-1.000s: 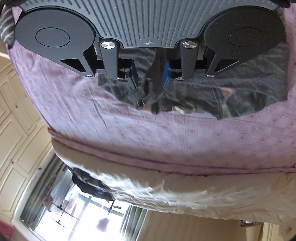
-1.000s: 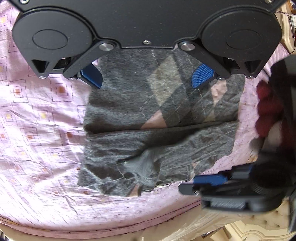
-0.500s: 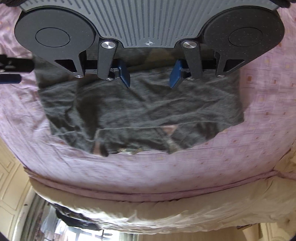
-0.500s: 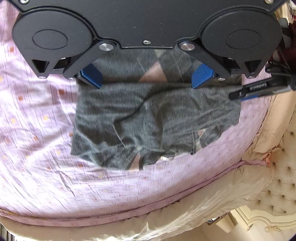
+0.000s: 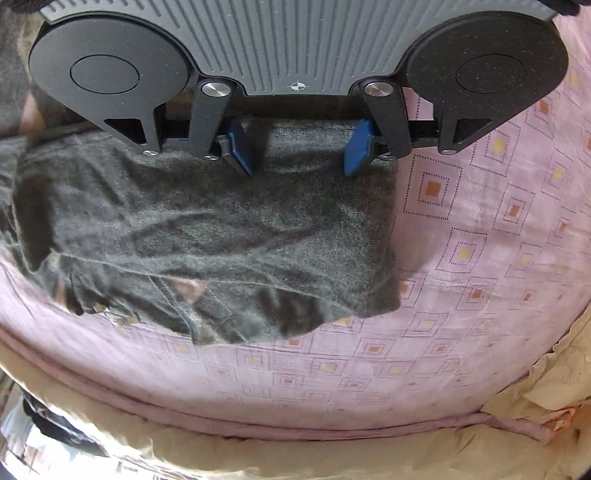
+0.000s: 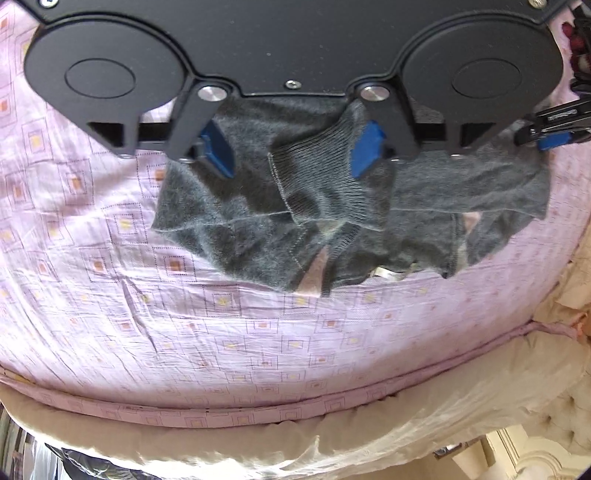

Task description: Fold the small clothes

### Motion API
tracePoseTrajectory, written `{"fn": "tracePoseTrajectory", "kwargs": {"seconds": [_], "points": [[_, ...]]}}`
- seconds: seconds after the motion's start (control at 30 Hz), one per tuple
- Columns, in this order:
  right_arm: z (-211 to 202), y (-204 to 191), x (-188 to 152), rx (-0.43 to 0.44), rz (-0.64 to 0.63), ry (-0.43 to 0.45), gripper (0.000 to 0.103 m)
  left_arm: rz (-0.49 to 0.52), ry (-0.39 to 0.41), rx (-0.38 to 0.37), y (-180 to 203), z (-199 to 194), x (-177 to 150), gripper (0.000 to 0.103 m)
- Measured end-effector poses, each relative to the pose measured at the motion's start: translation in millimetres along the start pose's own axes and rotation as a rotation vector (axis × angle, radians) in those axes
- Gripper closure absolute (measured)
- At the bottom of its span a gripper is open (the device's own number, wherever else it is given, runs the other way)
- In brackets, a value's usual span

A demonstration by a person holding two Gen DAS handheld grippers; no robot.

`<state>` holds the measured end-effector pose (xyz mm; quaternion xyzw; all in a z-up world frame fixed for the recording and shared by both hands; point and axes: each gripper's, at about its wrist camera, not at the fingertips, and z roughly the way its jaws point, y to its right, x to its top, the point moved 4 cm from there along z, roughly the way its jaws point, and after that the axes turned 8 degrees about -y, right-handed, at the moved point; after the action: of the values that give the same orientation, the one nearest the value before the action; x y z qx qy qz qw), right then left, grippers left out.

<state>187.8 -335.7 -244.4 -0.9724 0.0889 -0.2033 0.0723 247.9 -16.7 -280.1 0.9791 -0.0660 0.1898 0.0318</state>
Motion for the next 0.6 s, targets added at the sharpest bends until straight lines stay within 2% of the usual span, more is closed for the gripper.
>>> {"fn": "tracePoseTrajectory", "kwargs": {"seconds": [0.1,0.27,0.33,0.37,0.4,0.5,0.6], "points": [[13,2,1,-0.005,-0.003,-0.012,0.036,0.004,0.009,-0.013,2,1,-3,0.039],[27,3,1,0.018,0.01,-0.03,0.036,0.01,0.001,-0.027,5,3,-1,0.03],[30,0,1,0.041,0.0,-0.037,0.053,0.009,0.0,-0.029,6,4,-1,0.029],[32,-1,1,0.05,-0.006,-0.046,0.078,0.011,0.0,-0.028,6,4,-1,0.028],[32,-3,1,0.053,-0.008,-0.055,0.095,0.012,0.0,-0.027,6,4,-1,0.028],[18,-6,1,0.088,-0.008,-0.042,0.095,0.011,-0.001,-0.024,7,5,-2,0.027],[-16,-9,-4,0.057,-0.02,0.015,0.096,0.018,-0.008,-0.024,8,4,-1,0.027]]}}
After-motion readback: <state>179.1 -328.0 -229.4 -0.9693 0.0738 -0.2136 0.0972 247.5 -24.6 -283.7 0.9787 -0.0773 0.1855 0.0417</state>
